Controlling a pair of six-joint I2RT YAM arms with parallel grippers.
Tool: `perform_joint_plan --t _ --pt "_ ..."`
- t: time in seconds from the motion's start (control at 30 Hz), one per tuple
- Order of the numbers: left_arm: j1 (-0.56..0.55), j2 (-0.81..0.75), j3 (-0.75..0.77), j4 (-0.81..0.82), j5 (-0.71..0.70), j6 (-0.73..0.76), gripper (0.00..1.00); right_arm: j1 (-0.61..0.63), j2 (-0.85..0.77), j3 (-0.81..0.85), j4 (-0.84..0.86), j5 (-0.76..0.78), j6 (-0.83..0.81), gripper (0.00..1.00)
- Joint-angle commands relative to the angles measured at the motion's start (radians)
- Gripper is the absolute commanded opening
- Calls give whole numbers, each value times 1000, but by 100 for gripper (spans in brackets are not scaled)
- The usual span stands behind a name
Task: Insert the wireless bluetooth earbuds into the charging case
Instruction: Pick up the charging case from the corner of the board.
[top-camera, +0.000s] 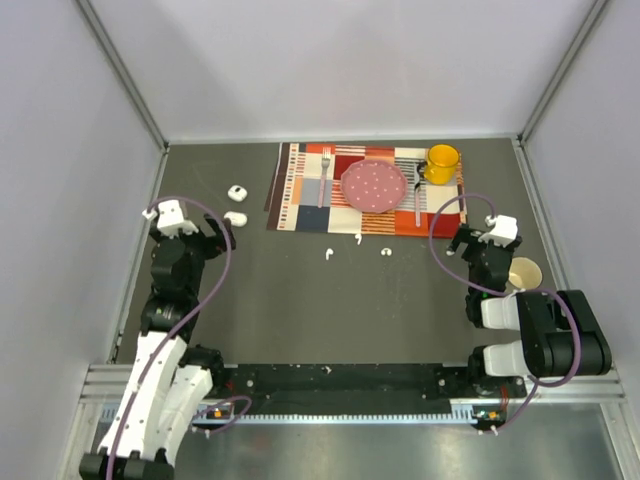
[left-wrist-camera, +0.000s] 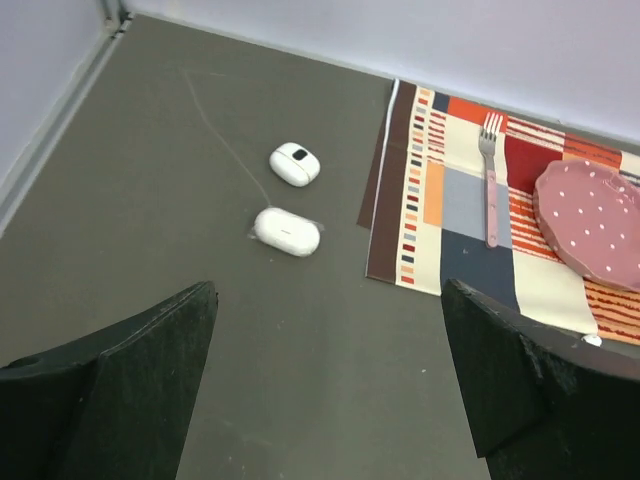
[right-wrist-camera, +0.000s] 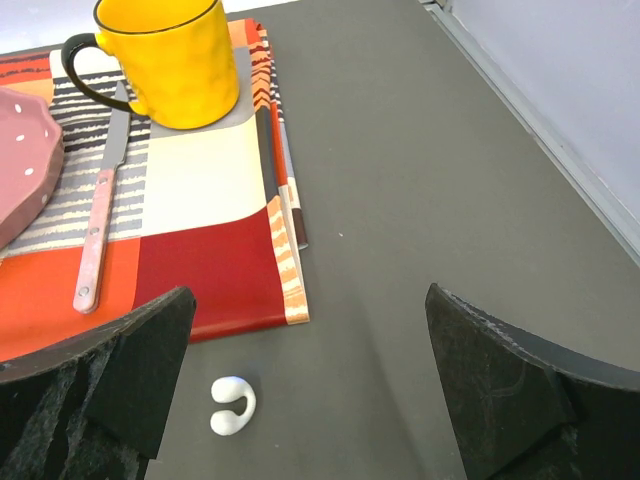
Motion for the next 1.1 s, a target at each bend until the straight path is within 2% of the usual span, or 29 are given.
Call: perform_joint_plan --t 0.0,0.13,0.2,0.27,0.33,0.47,0.5,0.6,0.67,0.73,0.77,0.8,0.83,0.93,1.0,1.07 --pt "0 -116 81 -167 -85 -90 99 5 1 23 28 1 -1 99" --pt "0 -127 142 -299 -27 -118 99 5 1 26 22 -5 -4 99" --pt "0 -121 169 -416 17 -147 99 5 1 25 25 -5 -6 99" --pt "0 -128 177 -442 34 -151 99 7 1 25 26 -7 -6 99" --pt "0 -137 182 -485 111 -119 99 7 -4 28 33 19 -6 99" --pt "0 -157 170 -487 160 -58 99 15 -189 89 -253 -30 -18 99" --pt "0 -154 168 -484 157 -56 99 15 -230 142 -437 -19 43 99" --pt "0 -130 159 -481 163 -62 99 15 -327 236 -758 -43 137 99" --pt "0 -104 162 -485 204 -52 99 13 -363 282 -883 -97 259 99" --pt "0 -93 168 -502 212 -50 99 15 -379 333 -999 -164 290 99" --pt "0 -90 171 -508 205 -61 99 15 -402 341 -1021 -169 303 99" --pt "0 -91 170 -507 200 -61 99 12 -418 348 -1044 -163 430 99" --pt "0 -95 164 -501 203 -58 99 13 -432 344 -1058 -204 459 99" --pt "0 -90 162 -481 186 -52 99 13 -487 307 -994 -426 410 99" --pt "0 -78 162 -479 182 -58 99 12 -522 281 -951 -482 410 99" --pt "0 -70 165 -485 185 -73 99 12 -536 282 -981 -505 409 99"
